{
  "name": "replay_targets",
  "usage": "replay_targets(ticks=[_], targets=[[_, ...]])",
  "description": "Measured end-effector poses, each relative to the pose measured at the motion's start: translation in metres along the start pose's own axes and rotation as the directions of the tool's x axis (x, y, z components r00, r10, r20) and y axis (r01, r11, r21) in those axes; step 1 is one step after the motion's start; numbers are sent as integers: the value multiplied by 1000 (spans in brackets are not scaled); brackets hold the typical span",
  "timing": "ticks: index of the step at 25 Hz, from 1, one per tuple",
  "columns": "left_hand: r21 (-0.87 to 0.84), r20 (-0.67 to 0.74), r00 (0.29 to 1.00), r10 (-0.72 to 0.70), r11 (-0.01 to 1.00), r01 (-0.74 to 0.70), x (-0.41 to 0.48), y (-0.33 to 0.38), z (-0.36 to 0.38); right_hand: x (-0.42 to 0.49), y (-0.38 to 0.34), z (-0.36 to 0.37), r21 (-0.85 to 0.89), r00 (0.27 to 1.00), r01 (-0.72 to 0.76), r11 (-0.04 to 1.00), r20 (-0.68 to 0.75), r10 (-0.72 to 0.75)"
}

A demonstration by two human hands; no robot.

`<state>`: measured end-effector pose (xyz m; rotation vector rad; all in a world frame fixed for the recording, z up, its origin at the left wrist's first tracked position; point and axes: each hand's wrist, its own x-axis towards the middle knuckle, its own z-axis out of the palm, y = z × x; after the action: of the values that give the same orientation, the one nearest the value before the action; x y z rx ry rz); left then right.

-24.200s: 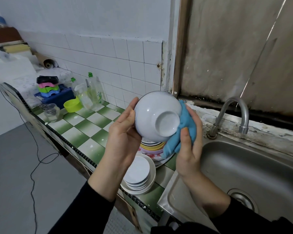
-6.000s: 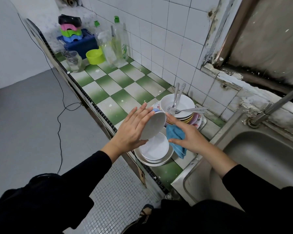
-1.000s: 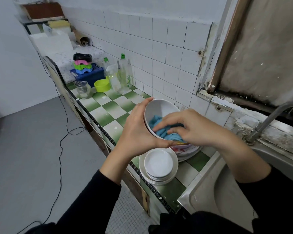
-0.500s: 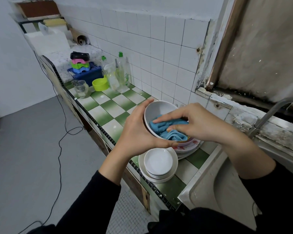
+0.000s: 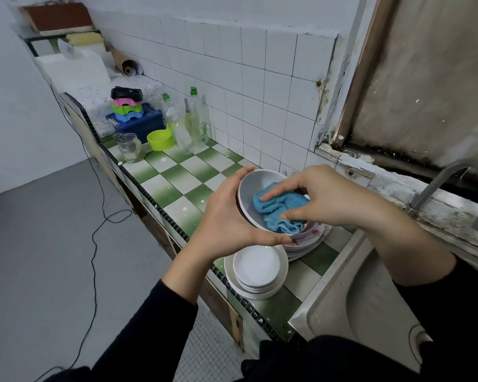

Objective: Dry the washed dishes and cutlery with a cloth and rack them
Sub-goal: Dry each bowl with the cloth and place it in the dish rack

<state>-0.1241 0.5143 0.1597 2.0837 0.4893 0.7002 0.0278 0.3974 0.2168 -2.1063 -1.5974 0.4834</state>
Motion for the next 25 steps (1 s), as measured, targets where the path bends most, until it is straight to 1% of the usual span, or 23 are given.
replay_targets(ticks=[1, 2, 3, 4, 5, 6, 7, 8, 9, 10, 11, 12, 13, 14, 15, 16, 18, 19, 20, 21, 23, 24, 25], targets=[[-11, 4, 1000, 1, 1000, -1, 0, 1, 2, 1, -3, 4, 1, 997, -12, 1000, -76, 12], [-24, 6, 1000, -2, 1000, 2, 1, 2, 3, 2, -4, 10, 68, 992, 0, 998, -123, 8], [-39, 6, 1000, -8, 999, 8, 2, 1, 4, 2, -6, 15, 179, 992, 30, 983, -127, -7], [-54, 4, 1000, -17, 998, 17, 4, -1, 3, 1, -8, 17, 271, 996, 58, 961, -85, -36], [-63, 1, 1000, -27, 998, 27, 4, -2, 1, -2, -8, 15, 299, 997, 78, 951, -32, -72], [-67, -4, 999, -34, 997, 34, 5, -3, -1, -3, -8, 11, 265, 996, 84, 961, 16, -91], [-66, -8, 999, -36, 997, 35, 5, -3, -2, -3, -6, 7, 177, 996, 69, 982, 42, -78], [-65, -16, 999, -33, 997, 32, 5, -1, -2, -3, -4, 4, 61, 999, 40, 997, 23, -41], [-69, -25, 999, -26, 997, 24, 5, 2, 0, -3, -3, 2, -42, 999, 2, 999, -52, -4], [-75, -33, 999, -16, 997, 14, 5, 5, 2, -2, -4, 5, -80, 988, -26, 996, -157, 13], [-77, -36, 999, -7, 997, 4, 6, 7, 3, -1, -6, 9, -45, 969, -14, 999, -248, 2], [-77, -35, 999, -1, 997, -2, 8, 8, 4, 1, -8, 14, 46, 956, 31, 998, -294, -16], [-75, -33, 999, -1, 997, -1, 11, 7, 4, 1, -11, 17, 151, 959, 76, 986, -283, -31], [-72, -34, 999, -7, 997, 5, 13, 6, 2, -1, -14, 17, 217, 973, 104, 971, -224, -55], [-62, -34, 999, -13, 998, 11, 14, 4, 0, -3, -15, 12, 222, 985, 123, 967, -147, -91], [-45, -36, 999, -15, 999, 13, 15, 3, -2, -5, -15, 5, 177, 991, 130, 976, -67, -120], [-21, -36, 999, -12, 1000, 11, 15, 2, -2, -4, -13, -9, -8, 994, 105, 994, 37, -104], [-24, -38, 999, -8, 1000, 7, 15, 3, 0, -2, -11, -14, -99, 997, 77, 992, 17, -75], [-32, -40, 999, -4, 999, 3, 15, 5, 1, 1, -9, -15, -152, 997, 38, 988, -56, -47], [-39, -38, 999, 3, 999, -4, 15, 8, 3, 5, -8, -13, -148, 988, 13, 989, -153, -35], [-49, -27, 999, 25, 998, -26, 17, 11, 5, 9, -7, -4, -28, 963, 54, 998, -262, -60], [-54, -20, 999, 31, 998, -32, 17, 10, 5, 10, -6, 1, 36, 964, 97, 995, -251, -85], [-61, -14, 999, 30, 998, -30, 18, 8, 3, 10, -4, 4, 89, 974, 130, 988, -197, -110]])
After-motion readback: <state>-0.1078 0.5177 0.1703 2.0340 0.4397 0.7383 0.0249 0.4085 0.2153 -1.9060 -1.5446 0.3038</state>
